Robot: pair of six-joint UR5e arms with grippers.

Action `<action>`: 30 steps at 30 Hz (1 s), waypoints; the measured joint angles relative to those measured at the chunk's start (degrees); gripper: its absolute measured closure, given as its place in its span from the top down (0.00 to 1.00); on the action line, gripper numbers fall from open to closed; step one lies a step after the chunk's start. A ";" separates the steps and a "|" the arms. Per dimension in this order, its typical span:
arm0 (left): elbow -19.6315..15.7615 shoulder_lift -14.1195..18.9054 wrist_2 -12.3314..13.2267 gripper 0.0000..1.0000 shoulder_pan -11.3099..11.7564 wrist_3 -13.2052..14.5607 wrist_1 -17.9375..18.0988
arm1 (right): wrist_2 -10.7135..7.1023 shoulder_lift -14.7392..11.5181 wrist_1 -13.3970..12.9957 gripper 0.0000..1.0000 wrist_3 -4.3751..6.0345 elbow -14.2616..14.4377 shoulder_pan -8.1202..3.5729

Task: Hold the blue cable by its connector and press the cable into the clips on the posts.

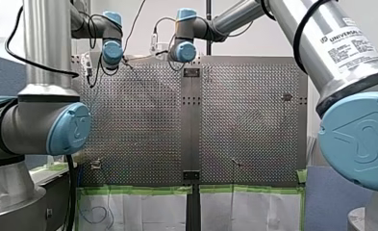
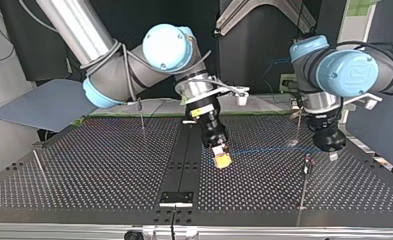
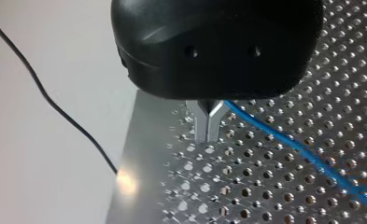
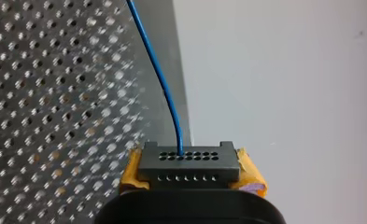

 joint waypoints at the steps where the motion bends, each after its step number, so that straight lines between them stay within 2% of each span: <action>1: 0.03 -0.20 0.35 0.00 0.19 0.00 -0.02 | 0.05 0.02 0.40 0.00 0.02 0.00 -0.11; 9: 0.05 -0.65 2.44 0.00 1.22 0.04 0.51 | -0.49 0.09 3.49 0.00 0.04 -0.05 -0.44; 14: 0.06 -0.62 3.62 0.00 1.68 -0.01 0.71 | -1.01 0.16 3.73 0.00 0.04 -0.10 -0.47; 25: 0.08 -0.21 4.14 0.00 2.03 -0.24 0.90 | -1.29 0.25 3.84 0.00 0.07 -1.20 -0.54; 30: 0.40 -0.22 5.65 0.00 2.42 -1.22 1.49 | -1.31 0.34 4.07 0.00 0.08 -1.87 -0.70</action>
